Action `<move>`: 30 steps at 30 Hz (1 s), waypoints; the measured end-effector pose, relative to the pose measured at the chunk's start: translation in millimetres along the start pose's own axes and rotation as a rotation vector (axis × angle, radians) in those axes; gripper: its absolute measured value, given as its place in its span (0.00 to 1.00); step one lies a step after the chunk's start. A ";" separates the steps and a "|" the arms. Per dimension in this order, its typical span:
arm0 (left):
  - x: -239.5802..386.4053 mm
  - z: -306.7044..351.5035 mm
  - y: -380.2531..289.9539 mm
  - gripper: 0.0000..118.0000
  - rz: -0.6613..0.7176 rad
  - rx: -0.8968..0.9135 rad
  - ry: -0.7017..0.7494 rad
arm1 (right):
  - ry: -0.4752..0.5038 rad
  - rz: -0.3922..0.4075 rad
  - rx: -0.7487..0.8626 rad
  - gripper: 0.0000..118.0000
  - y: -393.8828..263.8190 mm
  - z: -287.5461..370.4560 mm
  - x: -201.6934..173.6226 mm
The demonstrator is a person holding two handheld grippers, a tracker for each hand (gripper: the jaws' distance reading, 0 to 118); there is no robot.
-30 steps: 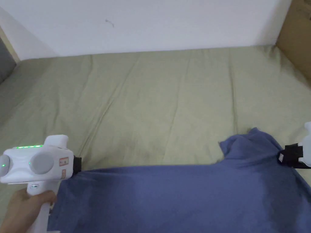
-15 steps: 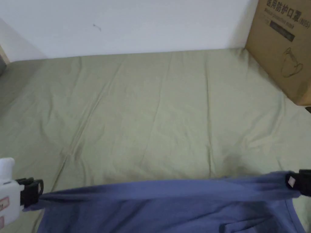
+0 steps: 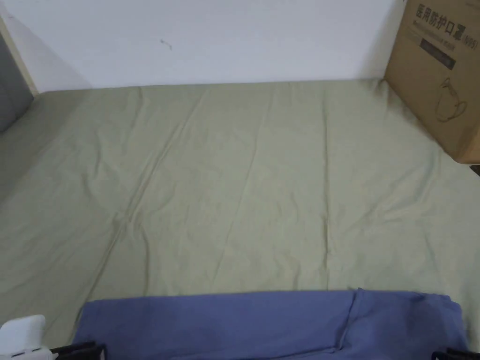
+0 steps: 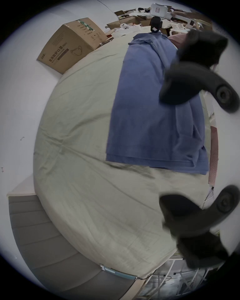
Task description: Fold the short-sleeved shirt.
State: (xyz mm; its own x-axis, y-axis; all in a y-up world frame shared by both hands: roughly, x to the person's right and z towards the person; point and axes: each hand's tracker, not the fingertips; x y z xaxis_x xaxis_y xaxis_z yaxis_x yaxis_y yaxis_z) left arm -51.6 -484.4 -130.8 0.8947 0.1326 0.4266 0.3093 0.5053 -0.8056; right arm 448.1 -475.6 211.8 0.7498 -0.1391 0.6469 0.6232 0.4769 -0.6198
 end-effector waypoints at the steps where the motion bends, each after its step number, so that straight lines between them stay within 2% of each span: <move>1: -0.4 7.1 1.8 0.99 0.010 0.027 -0.003 | -0.009 0.035 0.021 0.76 4.4 7.4 -7.4; 3: -10.7 18.7 7.3 0.96 0.053 0.072 -0.057 | -0.040 0.128 0.085 0.75 11.8 22.8 -29.1; 4: -12.8 23.1 8.2 0.95 0.080 0.075 -0.075 | -0.010 0.164 0.116 0.72 14.5 30.3 -38.1; 5: -15.7 28.6 7.4 0.84 0.114 0.105 -0.122 | 0.027 0.168 0.136 0.54 17.6 34.9 -51.1; 6: -21.7 32.2 3.4 0.60 0.135 0.130 -0.158 | 0.045 0.147 0.159 0.28 18.4 36.1 -62.8; 7: -26.4 32.3 0.8 0.28 0.164 0.139 -0.194 | 0.073 0.114 0.182 0.03 17.3 31.2 -77.0; 8: -30.7 26.6 -3.1 0.01 0.205 0.139 -0.204 | 0.129 0.110 0.178 0.02 14.0 25.3 -90.3; 9: -34.9 24.0 -7.2 0.01 0.245 0.147 -0.191 | 0.157 0.135 0.157 0.02 11.8 17.2 -103.4; 11: -36.1 20.7 -20.3 0.01 0.279 0.118 -0.217 | 0.144 0.142 0.149 0.02 1.6 -0.4 -138.1; 13: -46.7 15.3 -28.1 0.02 0.348 0.131 -0.267 | 0.227 0.143 0.096 0.02 -5.3 -16.0 -161.3; 14: -55.8 10.1 -34.1 0.11 0.388 0.126 -0.313 | 0.267 0.142 0.084 0.02 -8.2 -19.2 -173.5; 15: -63.8 6.1 -37.3 0.33 0.436 0.116 -0.340 | 0.292 0.166 0.067 0.02 -10.8 -25.8 -184.7; 17: -74.9 -5.3 -41.4 0.98 0.513 0.094 -0.330 | 0.298 0.224 0.060 0.02 -15.1 -31.6 -198.9; 18: -75.9 -8.8 -47.0 1.00 0.553 0.082 -0.331 | 0.301 0.254 0.054 0.02 -16.9 -33.0 -206.9; 20: -84.0 -16.8 -51.1 0.98 0.622 0.130 -0.414 | 0.310 0.304 0.041 0.02 -19.7 -34.0 -218.7; 22: -85.7 -30.0 -53.9 0.98 0.706 0.073 -0.493 | 0.305 0.330 0.025 0.02 -21.1 -38.3 -223.3; 24: -80.7 -44.2 -58.6 0.96 0.766 0.049 -0.565 | 0.308 0.329 0.014 0.02 -22.8 -40.9 -224.6; 27: -91.0 -58.2 -59.5 0.91 0.780 0.053 -0.566 | 0.308 0.304 -0.006 0.02 -23.4 -45.9 -217.4; 28: -91.0 -58.9 -57.7 0.75 0.766 0.044 -0.546 | 0.308 0.287 -0.013 0.02 -25.0 -43.7 -217.1; 29: -90.5 -66.3 -57.7 0.12 0.785 0.018 -0.531 | 0.309 0.270 -0.022 0.02 -25.0 -44.9 -213.3; 30: -79.9 -57.9 -58.7 0.06 0.810 -0.022 -0.514 | 0.312 0.253 -0.026 0.02 -25.1 -46.0 -209.2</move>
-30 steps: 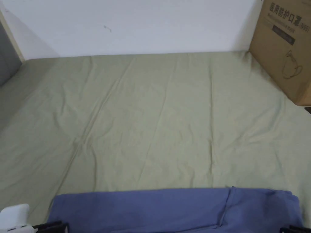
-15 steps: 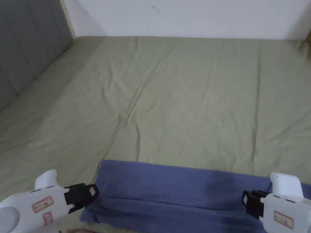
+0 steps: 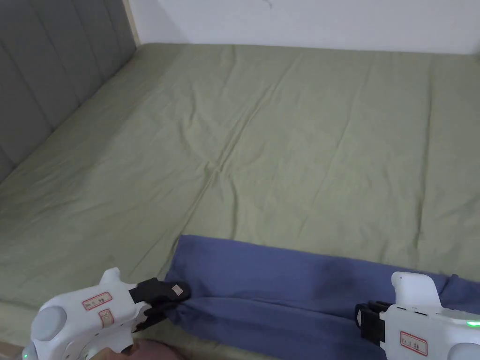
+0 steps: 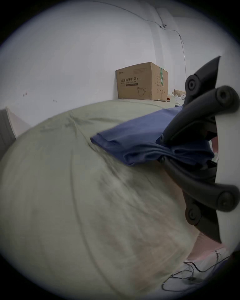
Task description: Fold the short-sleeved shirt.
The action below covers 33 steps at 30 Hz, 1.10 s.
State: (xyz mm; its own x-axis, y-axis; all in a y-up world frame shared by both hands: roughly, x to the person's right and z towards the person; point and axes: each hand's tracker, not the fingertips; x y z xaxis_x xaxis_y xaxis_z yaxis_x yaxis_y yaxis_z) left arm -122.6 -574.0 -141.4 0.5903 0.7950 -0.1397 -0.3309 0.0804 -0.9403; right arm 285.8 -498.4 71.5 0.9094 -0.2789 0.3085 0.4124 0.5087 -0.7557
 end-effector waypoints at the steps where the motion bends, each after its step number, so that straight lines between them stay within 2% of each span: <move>1: 2.9 -1.9 1.1 0.06 -0.012 -0.010 0.002 | 0.003 -0.007 -0.001 0.02 -0.9 1.4 3.9; 3: 25.8 6.1 0.6 0.06 -0.089 0.037 0.068 | -0.014 -0.025 0.005 0.02 -3.0 10.1 12.8; 5: 75.2 10.9 -8.9 0.06 -0.194 0.055 0.086 | -0.016 -0.042 0.028 0.02 -4.6 20.1 24.6; 8: 145.3 3.7 -24.0 0.06 -0.523 0.069 0.155 | -0.039 -0.110 0.065 0.02 -7.3 37.9 48.0; 12: 232.8 -31.0 -97.3 0.06 -0.887 -0.069 0.061 | -0.072 -0.202 0.098 0.02 -16.1 55.8 84.2; 15: 265.9 -72.8 -167.7 0.06 -1.113 -0.205 0.033 | -0.115 -0.268 0.095 0.02 -26.8 62.4 112.5; 17: 268.8 -108.5 -213.8 0.08 -1.276 -0.264 0.079 | -0.124 -0.330 0.095 0.02 -36.3 66.7 129.5; 18: 265.5 -123.5 -232.9 0.13 -1.324 -0.293 0.101 | -0.128 -0.362 0.096 0.02 -39.8 70.4 131.1; 19: 259.6 -136.5 -247.1 0.28 -1.359 -0.310 0.112 | -0.129 -0.387 0.095 0.02 -44.4 72.0 136.4; 20: 248.4 -155.2 -255.3 0.64 -1.379 -0.354 0.094 | -0.132 -0.404 0.094 0.02 -50.2 73.7 141.9; 21: 241.2 -166.1 -261.7 0.89 -1.321 -0.408 0.094 | -0.144 -0.411 0.089 0.02 -54.0 74.2 144.1; 22: 233.5 -177.4 -264.8 0.94 -1.282 -0.445 0.107 | -0.150 -0.418 0.083 0.02 -56.3 75.8 147.1; 23: 229.8 -180.2 -264.4 0.84 -1.213 -0.528 0.118 | -0.150 -0.415 0.074 0.02 -58.5 76.8 148.9; 24: 229.6 -174.7 -255.1 0.80 -1.150 -0.535 0.079 | -0.156 -0.411 0.067 0.02 -60.0 78.9 148.7; 26: 231.9 -160.1 -237.8 0.81 -1.104 -0.476 0.002 | -0.167 -0.401 0.076 0.02 -60.0 82.8 151.4; 30: 237.1 -123.6 -190.2 0.79 -0.906 -0.408 -0.034 | -0.153 -0.405 0.098 0.02 -55.1 87.3 152.7; 31: 232.7 -115.8 -175.5 0.71 -0.845 -0.373 -0.062 | -0.138 -0.404 0.106 0.02 -53.4 88.3 151.2; 33: 227.3 -116.7 -158.6 0.14 -0.808 -0.335 -0.006 | -0.134 -0.390 0.118 0.02 -50.2 89.2 146.1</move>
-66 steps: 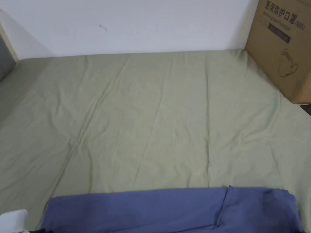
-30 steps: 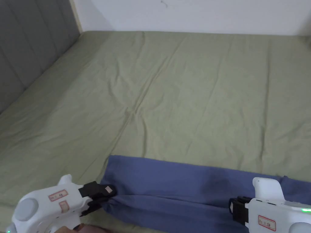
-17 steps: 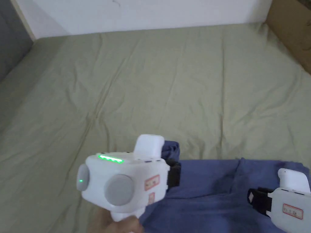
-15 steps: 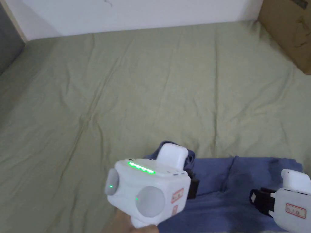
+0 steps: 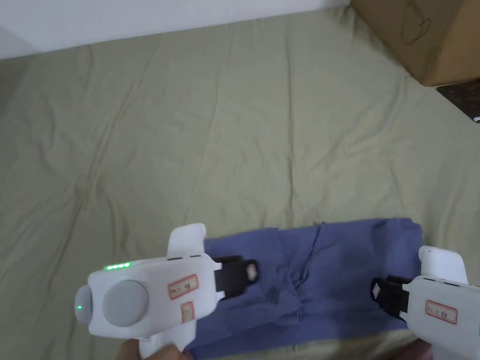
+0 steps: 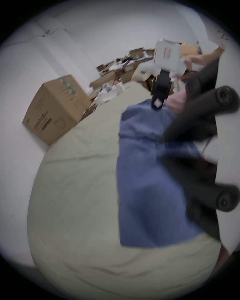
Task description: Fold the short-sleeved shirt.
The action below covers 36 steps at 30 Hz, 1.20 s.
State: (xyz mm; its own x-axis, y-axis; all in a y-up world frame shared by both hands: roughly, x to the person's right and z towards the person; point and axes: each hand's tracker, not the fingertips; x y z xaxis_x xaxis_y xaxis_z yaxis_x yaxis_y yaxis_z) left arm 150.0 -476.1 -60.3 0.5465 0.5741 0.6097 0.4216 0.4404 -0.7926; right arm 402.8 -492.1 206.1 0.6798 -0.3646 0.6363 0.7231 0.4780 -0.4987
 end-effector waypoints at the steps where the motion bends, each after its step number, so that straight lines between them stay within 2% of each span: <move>1: -6.5 -3.6 -4.1 0.00 -0.015 0.012 0.082 | 0.001 0.008 0.004 0.02 2.1 -1.2 -1.1; 3: -16.2 -17.1 -2.9 0.00 -0.084 -0.028 0.193 | 0.008 0.024 0.006 0.02 2.1 -2.3 -5.6; 6: -30.4 -36.6 -11.1 0.00 0.013 -0.070 0.122 | 0.021 0.028 0.001 0.02 1.0 -6.1 -6.4; 7: -18.0 -43.2 -19.4 0.00 0.005 -0.106 0.078 | 0.025 0.024 -0.001 0.02 -0.2 -6.6 -6.4; 12: 25.3 -74.7 -44.6 0.00 -0.103 -0.182 0.037 | 0.028 0.002 -0.022 0.02 -5.6 -11.4 0.3; 16: 46.0 -81.1 -54.4 0.00 -0.056 -0.199 -0.088 | 0.021 0.020 -0.036 0.02 -9.5 -12.3 1.8; 18: 52.9 -90.2 -61.3 0.00 -0.039 -0.273 -0.117 | 0.013 0.034 -0.043 0.02 -10.3 -13.4 1.7; 21: 62.2 -91.3 -71.5 0.00 -0.112 -0.286 -0.130 | 0.013 0.035 -0.035 0.02 -9.7 -11.2 0.6; 23: 50.4 -78.6 -67.6 0.00 -0.037 -0.242 -0.149 | 0.016 0.032 -0.024 0.02 -7.1 -6.5 0.2; 27: 1.5 -26.2 -41.8 0.01 0.147 -0.123 -0.316 | 0.007 0.062 -0.008 0.02 -0.4 -1.0 -5.2; 28: -15.5 -8.3 -35.3 0.07 0.196 -0.085 -0.332 | 0.006 0.071 -0.005 0.02 1.1 -0.7 -7.2; 30: -44.9 18.8 -27.8 0.47 0.241 -0.023 -0.314 | 0.009 0.078 -0.004 0.02 2.7 -1.1 -11.5; 32: -64.2 46.4 -21.8 0.92 0.243 0.026 -0.239 | 0.018 0.080 -0.004 0.02 3.0 -4.2 -15.1; 33: -77.2 52.0 -22.0 0.98 0.267 0.042 -0.187 | 0.021 0.080 -0.009 0.02 2.5 -5.5 -18.9; 34: -91.6 56.2 -23.1 0.99 0.296 0.064 -0.157 | 0.024 0.085 -0.015 0.02 1.9 -7.9 -22.5; 36: -117.2 50.1 -22.7 0.98 0.347 0.061 -0.206 | 0.027 0.110 -0.030 0.02 0.7 -11.5 -29.9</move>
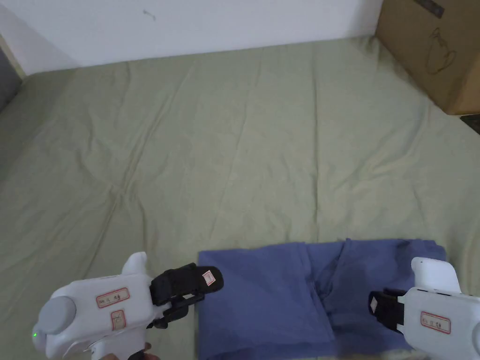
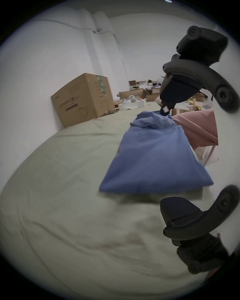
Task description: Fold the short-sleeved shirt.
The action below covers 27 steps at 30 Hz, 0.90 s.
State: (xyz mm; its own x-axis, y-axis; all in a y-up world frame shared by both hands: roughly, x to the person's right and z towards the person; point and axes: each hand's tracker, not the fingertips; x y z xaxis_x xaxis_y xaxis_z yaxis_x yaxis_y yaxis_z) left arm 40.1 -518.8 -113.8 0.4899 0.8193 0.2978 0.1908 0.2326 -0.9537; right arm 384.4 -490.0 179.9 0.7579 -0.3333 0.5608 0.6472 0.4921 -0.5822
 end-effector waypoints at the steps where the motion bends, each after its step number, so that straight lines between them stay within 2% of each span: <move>1: -11.3 -5.2 2.7 0.98 0.049 -0.009 -0.008 | 0.001 0.013 -0.010 0.02 -0.3 -2.0 -6.0; 3: -19.7 -19.3 -0.3 0.98 0.146 -0.077 -0.008 | 0.014 0.040 -0.027 0.02 0.3 -5.1 -13.9; 5: -30.0 -36.3 -2.0 0.99 0.171 -0.131 -0.031 | 0.016 0.058 -0.030 0.02 1.1 -6.6 -22.1; 7: -37.1 -44.4 2.5 0.98 0.169 -0.113 -0.148 | 0.016 0.067 -0.038 0.02 2.8 -10.0 -27.9; 8: -35.6 -46.5 3.0 0.92 0.181 -0.107 -0.171 | 0.016 0.067 -0.041 0.02 3.7 -11.9 -29.4; 9: -34.8 -50.8 3.4 0.75 0.205 -0.113 -0.194 | 0.016 0.067 -0.049 0.02 4.6 -13.7 -32.2; 10: -34.6 -56.2 4.1 0.34 0.218 -0.114 -0.223 | 0.018 0.069 -0.053 0.02 5.3 -15.7 -34.4; 11: -45.6 -60.6 10.3 0.06 0.195 -0.128 -0.178 | 0.016 0.071 -0.056 0.02 5.8 -17.4 -36.8; 14: -59.7 -65.2 8.0 0.06 0.200 -0.196 -0.001 | 0.005 0.087 -0.068 0.02 7.4 -20.5 -46.2; 15: -53.2 -59.6 10.6 0.06 0.184 -0.172 -0.156 | 0.003 0.090 -0.068 0.02 8.3 -21.2 -48.9; 16: -50.1 -54.2 14.4 0.06 0.184 -0.156 -0.180 | 0.004 0.093 -0.071 0.02 9.6 -22.4 -50.9; 17: -53.4 -48.4 19.6 0.06 0.166 -0.146 -0.115 | 0.003 0.097 -0.075 0.02 11.3 -23.7 -53.8; 20: -60.3 -24.0 35.2 0.06 0.153 -0.130 -0.106 | -0.006 0.113 -0.084 0.02 16.2 -31.0 -61.7; 27: -101.7 87.8 74.6 0.06 0.109 0.024 0.052 | 0.023 0.115 -0.077 0.02 22.1 -38.3 -76.1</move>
State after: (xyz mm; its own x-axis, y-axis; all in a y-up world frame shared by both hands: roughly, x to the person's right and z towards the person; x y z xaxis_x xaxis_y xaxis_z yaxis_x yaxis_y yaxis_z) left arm -70.1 -538.8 -219.0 0.5502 0.8122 0.1939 0.1138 0.1571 -0.9810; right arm 344.1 -484.6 101.9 0.8286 -0.2970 0.4745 0.5596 0.4650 -0.6860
